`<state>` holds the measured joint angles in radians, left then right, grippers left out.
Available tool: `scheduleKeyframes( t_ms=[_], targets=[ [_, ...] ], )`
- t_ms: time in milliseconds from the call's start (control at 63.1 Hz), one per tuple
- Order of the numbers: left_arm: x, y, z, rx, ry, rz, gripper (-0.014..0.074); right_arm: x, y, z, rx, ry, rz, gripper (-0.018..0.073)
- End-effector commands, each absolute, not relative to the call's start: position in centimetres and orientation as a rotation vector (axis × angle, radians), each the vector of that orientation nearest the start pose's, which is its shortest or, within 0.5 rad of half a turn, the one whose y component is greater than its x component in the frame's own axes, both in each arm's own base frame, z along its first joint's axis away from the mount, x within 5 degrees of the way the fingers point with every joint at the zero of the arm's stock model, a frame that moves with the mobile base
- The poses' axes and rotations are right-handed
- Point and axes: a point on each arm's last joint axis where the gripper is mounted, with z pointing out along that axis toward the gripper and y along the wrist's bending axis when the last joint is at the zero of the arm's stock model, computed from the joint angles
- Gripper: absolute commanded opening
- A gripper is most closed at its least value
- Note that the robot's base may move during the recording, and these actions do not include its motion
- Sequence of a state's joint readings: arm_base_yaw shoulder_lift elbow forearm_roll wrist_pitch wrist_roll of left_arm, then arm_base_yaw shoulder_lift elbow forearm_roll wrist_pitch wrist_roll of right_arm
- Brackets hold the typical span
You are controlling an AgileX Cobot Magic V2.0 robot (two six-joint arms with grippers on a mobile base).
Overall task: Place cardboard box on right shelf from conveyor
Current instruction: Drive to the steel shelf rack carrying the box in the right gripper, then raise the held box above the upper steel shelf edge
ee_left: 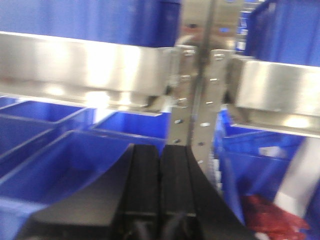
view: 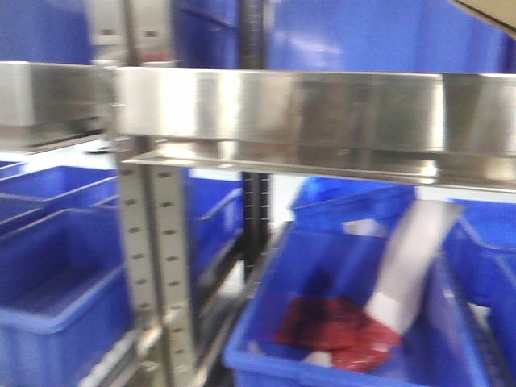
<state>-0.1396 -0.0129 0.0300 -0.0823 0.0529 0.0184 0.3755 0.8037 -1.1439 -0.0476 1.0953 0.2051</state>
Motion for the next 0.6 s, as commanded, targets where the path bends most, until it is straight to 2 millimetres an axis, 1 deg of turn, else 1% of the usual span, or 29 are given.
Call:
scheduleKeyframes(
  t_ms=[0,586],
  targets=[
    [5.46,-0.73,20.89,0.040,1.449,-0.176,-0.0119,11.65,4.05,43.44,-0.186,2.137,0.264,0.0183],
    [5.46,-0.73,20.89,0.040,1.449,-0.176,-0.0119,11.65,4.05,43.44,-0.186,2.137,0.264,0.0183]
  ],
)
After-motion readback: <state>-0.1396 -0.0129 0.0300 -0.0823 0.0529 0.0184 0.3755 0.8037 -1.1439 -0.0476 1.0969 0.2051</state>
